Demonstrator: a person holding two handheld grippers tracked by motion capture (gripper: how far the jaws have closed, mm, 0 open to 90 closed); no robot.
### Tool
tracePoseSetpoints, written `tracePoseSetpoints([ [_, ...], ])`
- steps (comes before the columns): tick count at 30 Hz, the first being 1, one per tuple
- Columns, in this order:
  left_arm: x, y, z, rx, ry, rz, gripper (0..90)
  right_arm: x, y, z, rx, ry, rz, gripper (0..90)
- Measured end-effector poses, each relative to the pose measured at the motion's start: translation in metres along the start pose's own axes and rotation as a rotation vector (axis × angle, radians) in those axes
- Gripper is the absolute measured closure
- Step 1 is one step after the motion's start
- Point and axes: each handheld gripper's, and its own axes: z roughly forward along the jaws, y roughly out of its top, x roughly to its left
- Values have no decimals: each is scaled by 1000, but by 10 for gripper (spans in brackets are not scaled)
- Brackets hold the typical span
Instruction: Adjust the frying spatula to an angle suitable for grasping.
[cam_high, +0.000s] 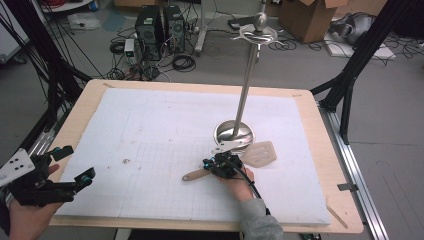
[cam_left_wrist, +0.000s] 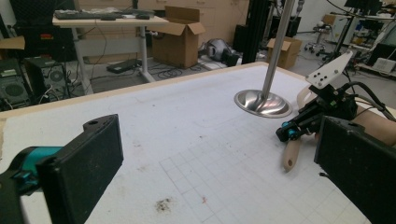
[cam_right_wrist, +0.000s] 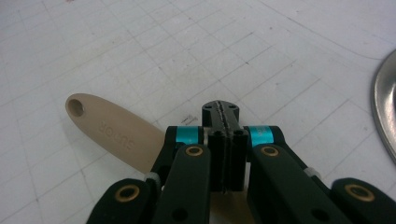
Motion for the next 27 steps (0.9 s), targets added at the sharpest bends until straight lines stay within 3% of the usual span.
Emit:
tracePoseSetpoints([
  [16, 2, 0, 3, -1, -9, -5, 17, 4, -3, -6, 18, -3, 1, 900],
  [27, 2, 2, 18, 9, -47, 0, 17, 6, -11, -16, 28, 5, 6, 900],
])
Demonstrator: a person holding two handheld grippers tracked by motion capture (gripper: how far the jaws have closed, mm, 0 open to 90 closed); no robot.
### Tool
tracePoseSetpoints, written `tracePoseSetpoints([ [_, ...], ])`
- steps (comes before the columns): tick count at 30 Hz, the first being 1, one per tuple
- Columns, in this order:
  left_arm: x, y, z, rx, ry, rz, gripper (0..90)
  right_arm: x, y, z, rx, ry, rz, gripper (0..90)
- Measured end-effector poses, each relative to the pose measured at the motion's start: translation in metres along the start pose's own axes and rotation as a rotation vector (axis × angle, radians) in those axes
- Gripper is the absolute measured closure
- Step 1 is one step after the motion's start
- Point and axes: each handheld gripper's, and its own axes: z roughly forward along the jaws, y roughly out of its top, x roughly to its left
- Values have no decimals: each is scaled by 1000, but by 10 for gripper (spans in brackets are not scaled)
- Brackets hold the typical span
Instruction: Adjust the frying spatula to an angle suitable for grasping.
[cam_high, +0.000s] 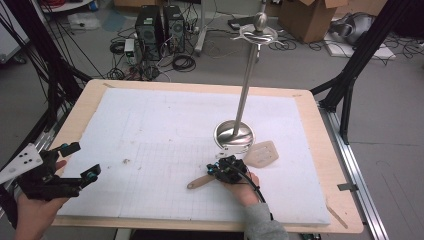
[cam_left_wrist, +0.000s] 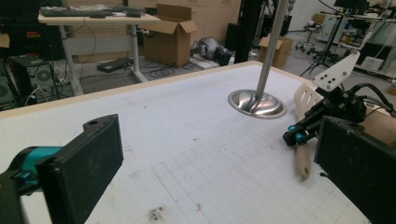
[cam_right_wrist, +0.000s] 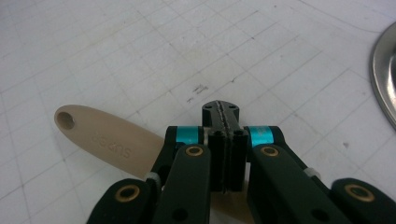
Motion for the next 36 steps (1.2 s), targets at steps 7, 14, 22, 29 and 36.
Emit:
tracePoseSetpoints([
  [7, 0, 1, 12, 7, -28, 0, 17, 2, -6, -8, 5, -6, 1, 900],
  [14, 0, 2, 21, 12, -49, 0, 17, 4, -12, -15, 12, -12, 7, 900],
  [22, 0, 4, 32, 12, -74, 3, 17, 5, -20, -23, 14, -4, 15, 900],
  [29, 0, 6, 41, 16, -98, 3, 17, 7, -25, -29, 15, -5, 22, 900],
  [36, -1, 6, 48, 19, -112, 4, 17, 8, -31, -36, 16, -10, 24, 900],
])
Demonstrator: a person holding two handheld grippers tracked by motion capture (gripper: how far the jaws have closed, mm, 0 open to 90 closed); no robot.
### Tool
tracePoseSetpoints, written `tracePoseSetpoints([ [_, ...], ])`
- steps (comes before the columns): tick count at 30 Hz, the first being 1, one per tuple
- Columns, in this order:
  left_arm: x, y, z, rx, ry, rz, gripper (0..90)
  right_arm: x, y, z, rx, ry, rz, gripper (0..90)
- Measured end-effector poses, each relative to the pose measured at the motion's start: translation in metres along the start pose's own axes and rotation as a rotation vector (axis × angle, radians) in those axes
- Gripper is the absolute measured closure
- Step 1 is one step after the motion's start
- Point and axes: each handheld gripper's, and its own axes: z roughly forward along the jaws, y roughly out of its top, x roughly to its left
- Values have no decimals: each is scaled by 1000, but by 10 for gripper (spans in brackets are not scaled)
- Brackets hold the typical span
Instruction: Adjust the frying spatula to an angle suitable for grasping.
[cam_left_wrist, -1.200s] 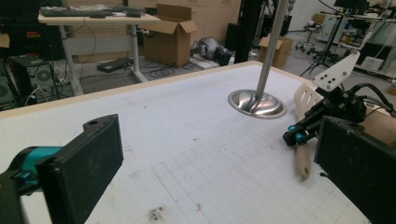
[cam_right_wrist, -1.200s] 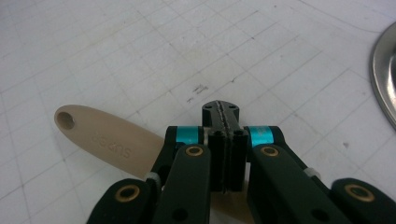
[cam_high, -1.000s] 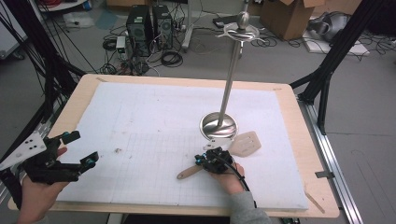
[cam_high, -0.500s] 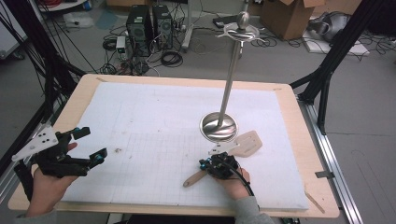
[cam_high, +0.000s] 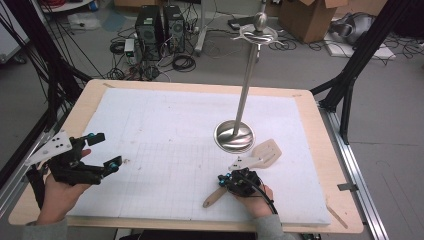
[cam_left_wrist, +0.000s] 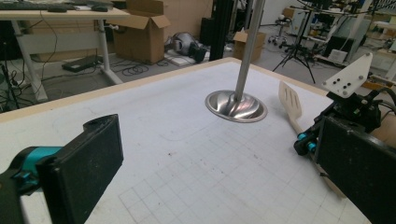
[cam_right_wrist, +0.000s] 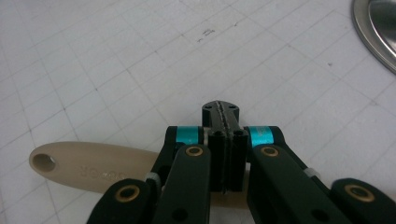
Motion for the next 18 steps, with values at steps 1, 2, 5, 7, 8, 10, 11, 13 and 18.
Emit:
tracePoseSetpoints([
  [1, 0, 0, 1, 0, -4, -3, 17, 0, -1, -1, 1, 0, 1, 900],
  [2, 0, 1, 3, 1, -7, -1, 17, 1, -2, -1, -1, -3, 0, 900],
  [5, 0, 1, 4, 0, -11, 0, 17, 2, -3, -2, -9, -12, -4, 900],
  [7, 0, 1, 5, 2, -13, 2, 17, 2, -4, -2, -17, -11, -7, 900],
  [8, -1, 1, 5, 2, -13, 1, 17, 2, -4, -2, -21, -8, -7, 900],
  [10, -1, 1, 5, 2, -12, 3, 17, 1, -3, -2, -16, -4, -34, 900],
  [11, -1, 1, 5, 0, -9, 2, 18, 1, -2, -2, -20, -18, -39, 900],
  [13, 0, 2, 4, -1, -7, 5, 17, -3, -1, -6, -42, -35, -35, 900],
  [18, 0, 1, 2, -4, 4, 1, 17, -23, 1, -26, -136, -76, 12, 900],
])
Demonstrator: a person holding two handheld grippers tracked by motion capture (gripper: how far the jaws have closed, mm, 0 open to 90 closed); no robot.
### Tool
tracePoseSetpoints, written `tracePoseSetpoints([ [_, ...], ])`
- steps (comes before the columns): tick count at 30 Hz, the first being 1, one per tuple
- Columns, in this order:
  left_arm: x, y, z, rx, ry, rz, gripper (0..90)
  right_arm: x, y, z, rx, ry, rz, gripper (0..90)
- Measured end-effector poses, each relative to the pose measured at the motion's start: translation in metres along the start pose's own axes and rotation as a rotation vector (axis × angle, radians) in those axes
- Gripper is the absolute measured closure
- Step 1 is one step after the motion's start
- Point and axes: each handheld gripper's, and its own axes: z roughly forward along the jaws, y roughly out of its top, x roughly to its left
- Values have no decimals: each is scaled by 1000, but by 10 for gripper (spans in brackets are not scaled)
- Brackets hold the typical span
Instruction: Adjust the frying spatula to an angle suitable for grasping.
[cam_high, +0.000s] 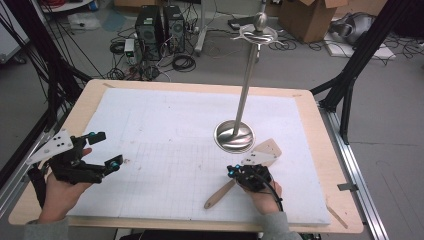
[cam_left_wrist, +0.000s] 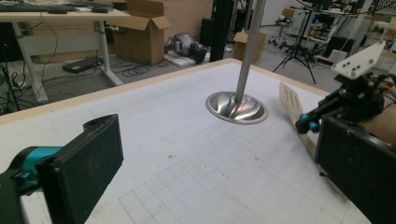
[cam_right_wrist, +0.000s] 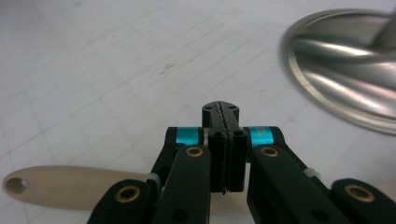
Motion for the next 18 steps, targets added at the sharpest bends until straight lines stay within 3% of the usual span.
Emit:
tracePoseSetpoints([
  [3, -1, -1, 0, 7, 3, 0, 17, -12, -1, -8, -22, -30, 25, 900],
  [9, -4, -2, -3, 7, 5, 6, 17, -30, -4, -7, 8, -90, 65, 900],
  [13, -3, -3, -6, 11, 14, 2, 17, -37, -6, -3, 33, -115, 87, 900],
  [18, -5, -5, -12, 13, 27, 3, 17, -37, -5, 5, 59, -121, 72, 900],
])
